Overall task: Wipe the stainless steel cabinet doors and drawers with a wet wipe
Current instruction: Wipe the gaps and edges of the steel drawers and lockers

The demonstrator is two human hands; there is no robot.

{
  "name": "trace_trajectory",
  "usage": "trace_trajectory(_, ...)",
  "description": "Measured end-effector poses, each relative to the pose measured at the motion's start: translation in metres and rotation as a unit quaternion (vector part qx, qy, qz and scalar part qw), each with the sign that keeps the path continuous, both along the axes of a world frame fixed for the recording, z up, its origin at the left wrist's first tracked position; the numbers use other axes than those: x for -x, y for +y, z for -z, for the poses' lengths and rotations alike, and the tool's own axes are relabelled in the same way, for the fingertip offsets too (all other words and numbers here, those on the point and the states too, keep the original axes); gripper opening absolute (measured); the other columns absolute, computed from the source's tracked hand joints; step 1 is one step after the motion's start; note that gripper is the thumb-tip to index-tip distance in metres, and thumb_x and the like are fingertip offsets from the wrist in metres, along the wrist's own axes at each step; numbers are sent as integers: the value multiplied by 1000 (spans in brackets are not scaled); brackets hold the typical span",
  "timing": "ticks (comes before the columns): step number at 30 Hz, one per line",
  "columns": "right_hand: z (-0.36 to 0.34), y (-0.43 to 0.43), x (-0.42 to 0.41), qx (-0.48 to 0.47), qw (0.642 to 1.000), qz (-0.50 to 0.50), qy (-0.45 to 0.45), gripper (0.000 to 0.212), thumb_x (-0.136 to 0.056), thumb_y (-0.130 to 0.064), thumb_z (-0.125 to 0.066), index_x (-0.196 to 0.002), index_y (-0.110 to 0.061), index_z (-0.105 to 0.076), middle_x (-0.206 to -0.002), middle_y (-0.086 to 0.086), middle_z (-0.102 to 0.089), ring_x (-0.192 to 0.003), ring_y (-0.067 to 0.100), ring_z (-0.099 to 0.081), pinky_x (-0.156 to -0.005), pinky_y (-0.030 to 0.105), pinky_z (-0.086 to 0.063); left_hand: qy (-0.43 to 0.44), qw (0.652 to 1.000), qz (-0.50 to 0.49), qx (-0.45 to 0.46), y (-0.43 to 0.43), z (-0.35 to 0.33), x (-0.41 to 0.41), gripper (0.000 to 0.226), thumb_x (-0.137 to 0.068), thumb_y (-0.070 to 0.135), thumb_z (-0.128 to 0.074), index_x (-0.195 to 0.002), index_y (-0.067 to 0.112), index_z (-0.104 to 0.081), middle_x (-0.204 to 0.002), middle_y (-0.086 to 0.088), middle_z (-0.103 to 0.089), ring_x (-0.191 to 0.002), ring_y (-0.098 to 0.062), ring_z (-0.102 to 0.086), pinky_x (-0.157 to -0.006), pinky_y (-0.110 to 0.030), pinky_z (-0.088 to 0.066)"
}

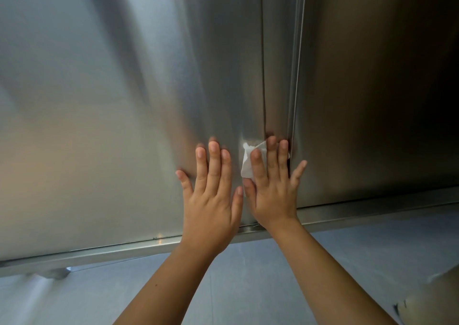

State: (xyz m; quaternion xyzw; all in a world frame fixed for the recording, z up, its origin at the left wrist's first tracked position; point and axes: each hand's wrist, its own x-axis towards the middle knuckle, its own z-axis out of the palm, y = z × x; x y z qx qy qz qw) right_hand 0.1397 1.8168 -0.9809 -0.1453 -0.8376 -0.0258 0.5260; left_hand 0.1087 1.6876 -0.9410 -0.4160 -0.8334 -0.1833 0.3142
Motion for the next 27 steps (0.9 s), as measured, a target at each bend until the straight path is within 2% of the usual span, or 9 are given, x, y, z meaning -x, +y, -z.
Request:
trace_trajectory(10,48,-5,-11,3,998,17,-52,60,-100,-43,-10,-145,-17,19,-154,8,20,-143,24,12,-112,49,3,-10,1000,-11,23,-1,-2,0,71,-95,42,-20,-143,19,25,-148,5,35,-139,-16,25,-110,-48,14)
trace_trajectory(15,64,-4,-18,-7,995,20,-93,59,-100,-43,-7,-145,-15,20,-154,10,21,-142,26,14,-112,50,2,-7,999,-16,29,-1,-2,0,71,-95,44,-19,-142,19,28,-147,4,37,-138,-16,27,-109,-48,14)
trace_trajectory(21,69,-4,-21,-7,994,26,-102,59,-100,-42,-7,-145,-15,19,-154,10,21,-142,26,14,-112,50,1,-14,999,-10,33,-3,-4,-1,65,-96,44,-12,-143,21,26,-148,7,36,-138,-15,26,-111,-48,14)
trace_trajectory(24,66,0,-23,-24,993,26,-109,60,-99,-44,-7,-145,-16,19,-154,10,21,-142,25,14,-112,49,3,-6,1000,-9,12,-4,-6,-5,64,-95,36,-22,-147,17,11,-153,5,25,-142,-16,16,-112,-51,5)
trace_trajectory(27,60,0,-24,-27,994,20,-106,59,-99,-43,-7,-145,-16,19,-154,9,21,-142,24,14,-112,48,3,26,999,-17,-14,-5,-7,-11,61,-89,22,-35,-145,10,-15,-155,-6,-3,-144,-22,-1,-112,-52,-9)
